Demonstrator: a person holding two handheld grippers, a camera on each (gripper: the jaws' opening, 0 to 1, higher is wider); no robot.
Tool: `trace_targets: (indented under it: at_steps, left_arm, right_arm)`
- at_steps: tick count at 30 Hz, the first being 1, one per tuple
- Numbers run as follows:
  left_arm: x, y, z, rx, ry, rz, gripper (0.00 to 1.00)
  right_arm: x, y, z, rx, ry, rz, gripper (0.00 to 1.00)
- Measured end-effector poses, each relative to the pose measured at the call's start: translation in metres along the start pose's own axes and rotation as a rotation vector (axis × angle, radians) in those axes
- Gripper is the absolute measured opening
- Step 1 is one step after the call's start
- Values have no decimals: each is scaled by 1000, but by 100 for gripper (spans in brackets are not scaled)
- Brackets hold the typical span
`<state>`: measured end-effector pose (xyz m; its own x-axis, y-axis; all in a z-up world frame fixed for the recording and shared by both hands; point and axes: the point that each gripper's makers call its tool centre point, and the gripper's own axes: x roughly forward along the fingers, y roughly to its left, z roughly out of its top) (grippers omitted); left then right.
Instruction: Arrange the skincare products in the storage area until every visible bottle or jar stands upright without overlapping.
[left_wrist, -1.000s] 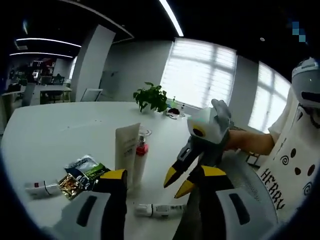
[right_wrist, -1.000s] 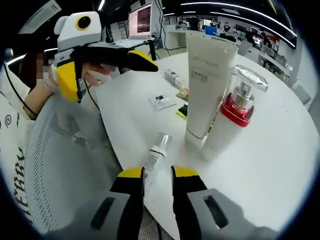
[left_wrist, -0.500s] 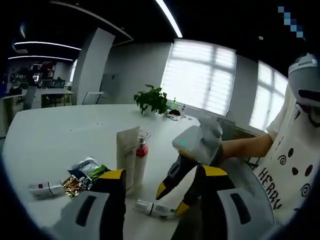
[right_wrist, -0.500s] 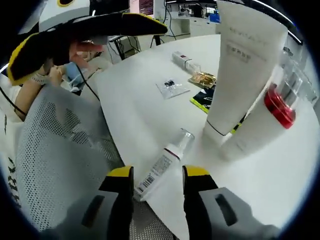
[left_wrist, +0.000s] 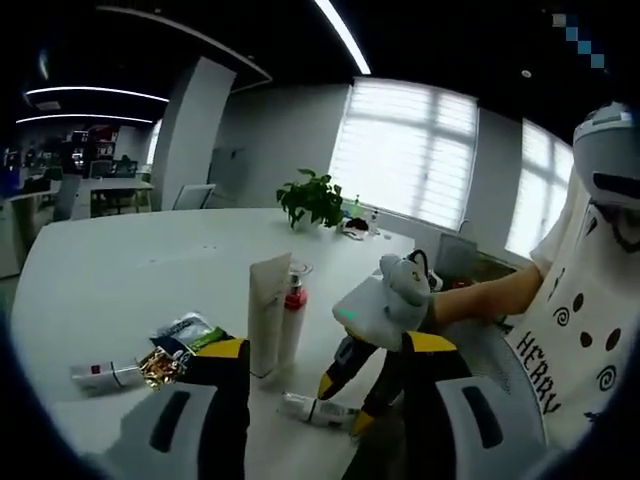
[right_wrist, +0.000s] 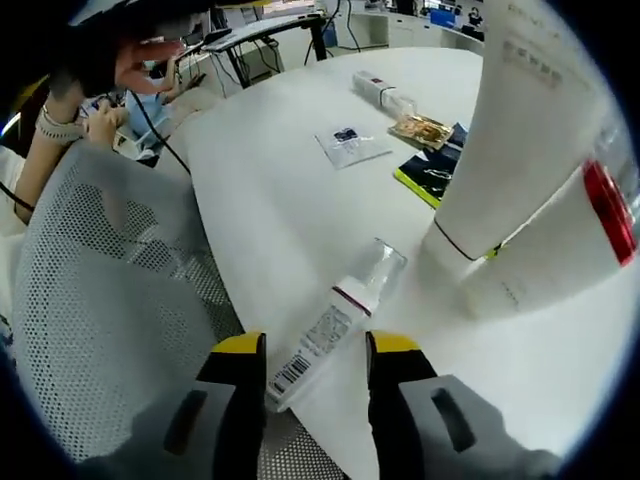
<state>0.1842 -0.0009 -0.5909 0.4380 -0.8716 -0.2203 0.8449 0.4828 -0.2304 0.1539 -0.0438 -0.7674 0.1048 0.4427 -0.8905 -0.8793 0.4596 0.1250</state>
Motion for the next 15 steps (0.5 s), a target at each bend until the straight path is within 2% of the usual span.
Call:
trace_targets:
  at_steps: [1,6,15]
  left_arm:
    - [0,-1,1,4,-1,-1,56]
    - [0,0,0,4,0,5,56]
    - [-2,1,-4,-1,6,17,55]
  right_arm:
    - [0,-4,1,-28,0,-28,39]
    - [-2,-8,0,-28,14,-33,31]
    - [-2,-13,-1,-73,42,-63,24]
